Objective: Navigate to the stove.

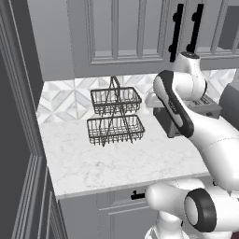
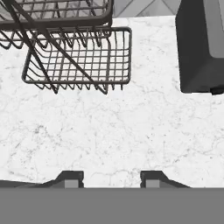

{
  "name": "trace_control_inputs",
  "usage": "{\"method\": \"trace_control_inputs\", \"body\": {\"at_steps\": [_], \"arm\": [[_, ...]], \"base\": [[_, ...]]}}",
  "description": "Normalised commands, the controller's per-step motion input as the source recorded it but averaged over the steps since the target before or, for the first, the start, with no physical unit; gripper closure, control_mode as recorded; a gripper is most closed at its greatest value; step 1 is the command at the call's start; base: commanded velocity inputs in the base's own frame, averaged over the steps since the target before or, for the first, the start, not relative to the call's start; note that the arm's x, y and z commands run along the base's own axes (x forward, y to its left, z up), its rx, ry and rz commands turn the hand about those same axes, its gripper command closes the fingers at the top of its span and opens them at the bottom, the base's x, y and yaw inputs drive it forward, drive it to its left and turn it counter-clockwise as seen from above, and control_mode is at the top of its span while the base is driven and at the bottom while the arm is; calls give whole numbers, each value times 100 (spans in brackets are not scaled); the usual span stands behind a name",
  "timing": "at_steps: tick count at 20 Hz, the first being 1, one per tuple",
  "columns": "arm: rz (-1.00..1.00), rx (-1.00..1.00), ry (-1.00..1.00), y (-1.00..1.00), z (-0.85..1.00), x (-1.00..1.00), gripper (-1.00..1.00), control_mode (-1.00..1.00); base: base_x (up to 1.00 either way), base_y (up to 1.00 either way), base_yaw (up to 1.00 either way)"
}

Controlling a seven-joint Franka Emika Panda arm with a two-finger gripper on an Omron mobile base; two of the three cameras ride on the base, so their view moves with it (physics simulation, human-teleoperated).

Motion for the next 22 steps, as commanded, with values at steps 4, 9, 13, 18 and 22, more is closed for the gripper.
{"method": "trace_control_inputs", "body": {"at_steps": [4, 9, 13, 18, 22], "arm": [[0, 0, 0, 0, 0, -61, -100, -100], [0, 0, 0, 0, 0, -96, -100, -100], [0, -5, -7, 1, 0, -94, -100, -100], [0, -7, -16, 0, 0, -54, -100, -100], [0, -2, 0, -6, 0, -8, -100, -100]], "base": [[0, 0, 0], [0, 0, 0], [0, 0, 0], [0, 0, 0], [0, 0, 0]]}}
